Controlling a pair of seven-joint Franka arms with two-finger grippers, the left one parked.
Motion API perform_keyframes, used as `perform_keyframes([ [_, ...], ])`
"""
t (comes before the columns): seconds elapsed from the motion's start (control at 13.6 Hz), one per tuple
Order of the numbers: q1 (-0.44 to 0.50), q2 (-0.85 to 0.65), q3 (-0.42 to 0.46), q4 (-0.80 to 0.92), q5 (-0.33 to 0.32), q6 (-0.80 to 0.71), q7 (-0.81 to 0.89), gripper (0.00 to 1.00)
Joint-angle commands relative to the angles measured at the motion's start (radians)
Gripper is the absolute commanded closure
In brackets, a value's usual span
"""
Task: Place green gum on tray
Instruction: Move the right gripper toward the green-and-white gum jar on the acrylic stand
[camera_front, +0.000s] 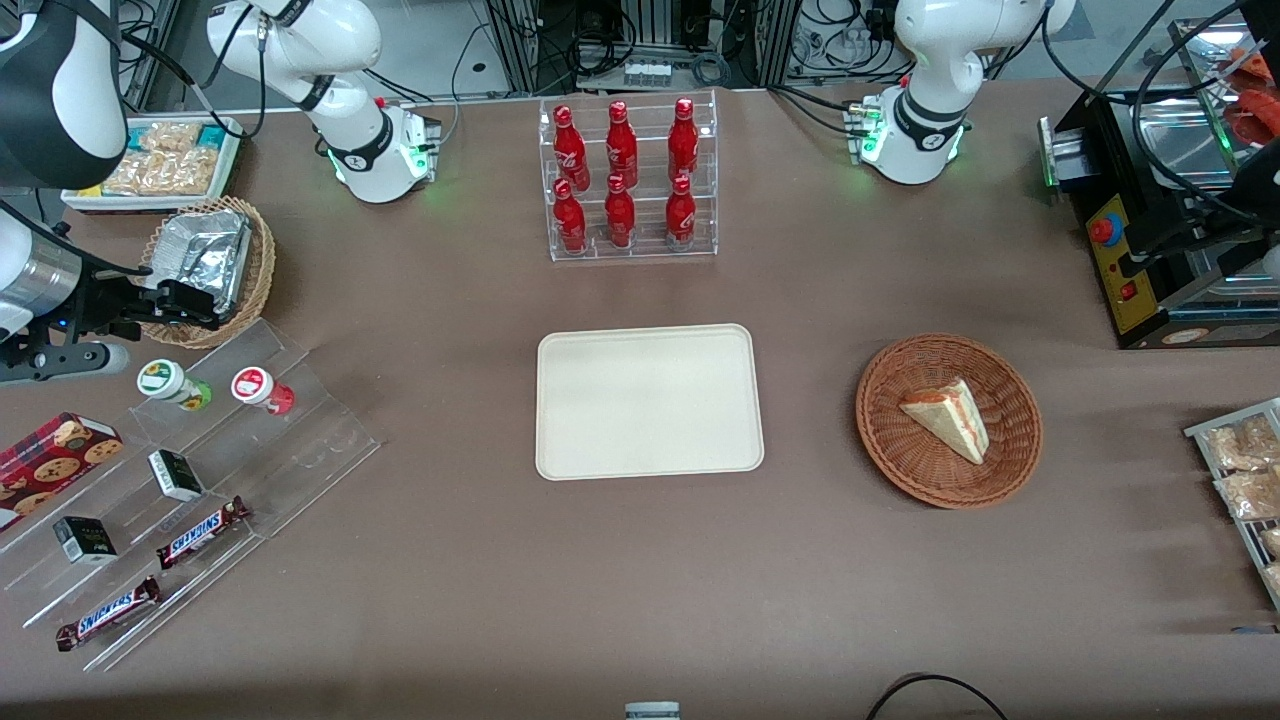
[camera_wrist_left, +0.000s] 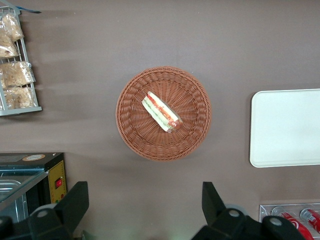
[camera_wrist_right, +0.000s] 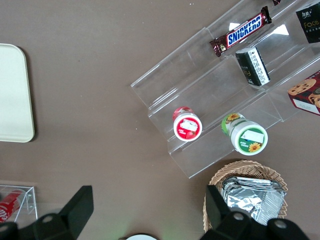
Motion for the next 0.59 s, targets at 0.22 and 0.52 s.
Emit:
perform_keyframes([
  [0.22, -0.003, 0.022, -0.006, 0.024, -0.007, -0.022, -0.003, 0.00],
  [0.52, -0.032, 0.021, -0.012, -0.013, -0.009, 0.013, -0.107, 0.00],
])
